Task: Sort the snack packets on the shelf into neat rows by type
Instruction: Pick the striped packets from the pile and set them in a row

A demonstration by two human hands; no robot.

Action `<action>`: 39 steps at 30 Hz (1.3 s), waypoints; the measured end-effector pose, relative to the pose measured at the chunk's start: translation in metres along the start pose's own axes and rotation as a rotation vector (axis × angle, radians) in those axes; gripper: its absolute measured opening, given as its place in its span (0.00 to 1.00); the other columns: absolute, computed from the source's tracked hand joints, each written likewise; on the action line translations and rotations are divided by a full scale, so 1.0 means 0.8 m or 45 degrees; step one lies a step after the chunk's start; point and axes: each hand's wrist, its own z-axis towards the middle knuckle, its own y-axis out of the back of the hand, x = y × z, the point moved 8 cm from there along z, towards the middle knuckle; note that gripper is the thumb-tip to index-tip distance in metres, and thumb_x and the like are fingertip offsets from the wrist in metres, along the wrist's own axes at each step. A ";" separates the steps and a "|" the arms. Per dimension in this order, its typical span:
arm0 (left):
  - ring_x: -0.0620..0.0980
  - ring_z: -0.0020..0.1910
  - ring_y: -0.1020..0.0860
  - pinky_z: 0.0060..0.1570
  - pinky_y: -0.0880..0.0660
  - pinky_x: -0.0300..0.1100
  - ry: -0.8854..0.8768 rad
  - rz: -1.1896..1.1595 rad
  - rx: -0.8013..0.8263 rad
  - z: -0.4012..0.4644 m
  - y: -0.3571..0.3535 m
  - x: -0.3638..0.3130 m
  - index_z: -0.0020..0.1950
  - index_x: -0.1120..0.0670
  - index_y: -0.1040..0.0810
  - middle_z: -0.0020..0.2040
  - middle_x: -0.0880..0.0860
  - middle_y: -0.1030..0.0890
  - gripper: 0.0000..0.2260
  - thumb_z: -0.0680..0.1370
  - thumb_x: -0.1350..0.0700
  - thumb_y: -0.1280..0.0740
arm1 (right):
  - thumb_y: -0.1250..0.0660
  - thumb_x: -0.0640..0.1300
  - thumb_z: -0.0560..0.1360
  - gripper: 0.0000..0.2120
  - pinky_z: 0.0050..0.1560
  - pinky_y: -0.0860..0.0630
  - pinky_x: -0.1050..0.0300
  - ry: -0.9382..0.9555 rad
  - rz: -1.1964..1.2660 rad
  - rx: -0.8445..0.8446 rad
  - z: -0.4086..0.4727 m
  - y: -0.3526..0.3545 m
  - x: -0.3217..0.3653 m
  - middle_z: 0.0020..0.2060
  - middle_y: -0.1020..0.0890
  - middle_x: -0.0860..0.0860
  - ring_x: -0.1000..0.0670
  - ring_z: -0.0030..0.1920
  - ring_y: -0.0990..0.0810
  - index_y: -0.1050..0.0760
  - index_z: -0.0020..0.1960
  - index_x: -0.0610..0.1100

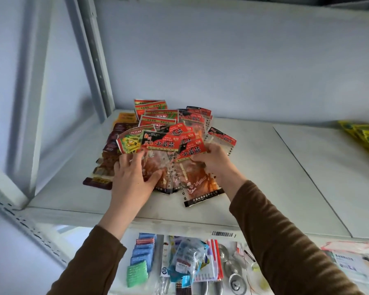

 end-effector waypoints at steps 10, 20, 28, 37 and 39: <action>0.61 0.70 0.34 0.65 0.31 0.60 -0.095 0.307 -0.166 0.011 -0.002 -0.032 0.76 0.51 0.34 0.72 0.58 0.31 0.31 0.77 0.40 0.33 | 0.38 0.32 0.79 0.12 0.42 0.25 0.52 0.304 0.444 0.011 -0.008 0.067 0.026 0.49 0.20 0.40 0.41 0.45 0.22 0.25 0.62 0.36; 0.29 0.65 0.30 0.65 0.30 0.40 -0.107 -1.004 0.361 0.039 -0.010 -0.150 0.76 0.36 0.42 0.73 0.38 0.29 0.34 0.74 0.25 0.40 | 0.37 0.31 0.79 0.09 0.34 0.24 0.59 0.568 0.692 0.134 -0.032 0.077 0.075 0.39 0.17 0.50 0.53 0.34 0.20 0.24 0.56 0.40; 0.34 0.46 0.17 0.41 0.22 0.33 0.087 -1.324 0.412 0.053 -0.060 -0.149 0.69 0.42 0.32 0.51 0.38 0.15 0.25 0.76 0.57 0.27 | 0.38 0.27 0.78 0.18 0.50 0.19 0.47 0.479 0.716 0.223 -0.030 0.051 0.061 0.53 0.17 0.41 0.42 0.50 0.17 0.29 0.63 0.42; 0.29 0.48 0.19 0.44 0.30 0.38 0.239 -1.397 0.259 0.070 -0.055 -0.104 0.71 0.39 0.31 0.55 0.34 0.17 0.28 0.76 0.58 0.26 | 0.36 0.54 0.81 0.19 0.46 0.27 0.55 0.355 -0.213 -0.368 0.023 0.133 0.037 0.53 0.19 0.51 0.51 0.49 0.20 0.28 0.66 0.44; 0.27 0.46 0.19 0.44 0.30 0.38 0.261 -1.394 0.241 0.073 -0.050 -0.095 0.67 0.35 0.30 0.51 0.30 0.17 0.26 0.77 0.58 0.26 | 0.38 0.63 0.79 0.29 0.52 0.29 0.53 0.236 -0.844 -0.566 0.036 0.160 0.024 0.58 0.22 0.45 0.43 0.57 0.23 0.31 0.66 0.41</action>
